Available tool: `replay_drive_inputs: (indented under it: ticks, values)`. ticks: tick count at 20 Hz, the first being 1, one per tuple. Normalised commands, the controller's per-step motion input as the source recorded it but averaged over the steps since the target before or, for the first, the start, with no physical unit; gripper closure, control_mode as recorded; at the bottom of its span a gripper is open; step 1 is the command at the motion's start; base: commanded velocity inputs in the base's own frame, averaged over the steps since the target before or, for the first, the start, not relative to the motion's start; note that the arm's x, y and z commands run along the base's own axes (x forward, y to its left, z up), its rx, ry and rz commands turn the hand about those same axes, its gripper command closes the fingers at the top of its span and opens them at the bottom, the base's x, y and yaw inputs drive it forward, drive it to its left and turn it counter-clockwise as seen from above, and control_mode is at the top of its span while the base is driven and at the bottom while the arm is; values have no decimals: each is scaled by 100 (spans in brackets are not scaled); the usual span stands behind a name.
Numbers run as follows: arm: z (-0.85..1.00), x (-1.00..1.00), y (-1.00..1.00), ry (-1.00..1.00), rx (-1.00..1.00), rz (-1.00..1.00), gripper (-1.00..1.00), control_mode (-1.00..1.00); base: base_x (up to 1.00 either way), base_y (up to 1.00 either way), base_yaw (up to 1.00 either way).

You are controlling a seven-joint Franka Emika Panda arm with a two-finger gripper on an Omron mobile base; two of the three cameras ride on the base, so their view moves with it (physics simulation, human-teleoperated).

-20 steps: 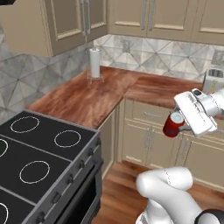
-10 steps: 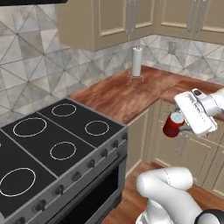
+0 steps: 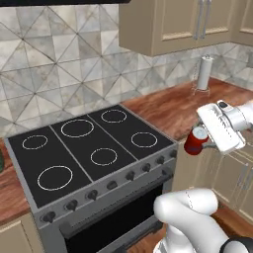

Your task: Four empty soda cans are scattered around the kitchen. Gather all the cans and cluster them next to the stove for recycling.

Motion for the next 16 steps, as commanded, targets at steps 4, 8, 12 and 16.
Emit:
replay_drive_inputs:
  ticks: [4,8,12,16]
  values:
    - [0,0,0,0,0,0,100,100,37,0,45]
    - [0,0,0,0,0,0,100,100,38,0,40]
    - [0,0,0,0,0,0,100,100,38,0,39]
    - [0,0,0,0,0,0,100,100,38,-3,35]
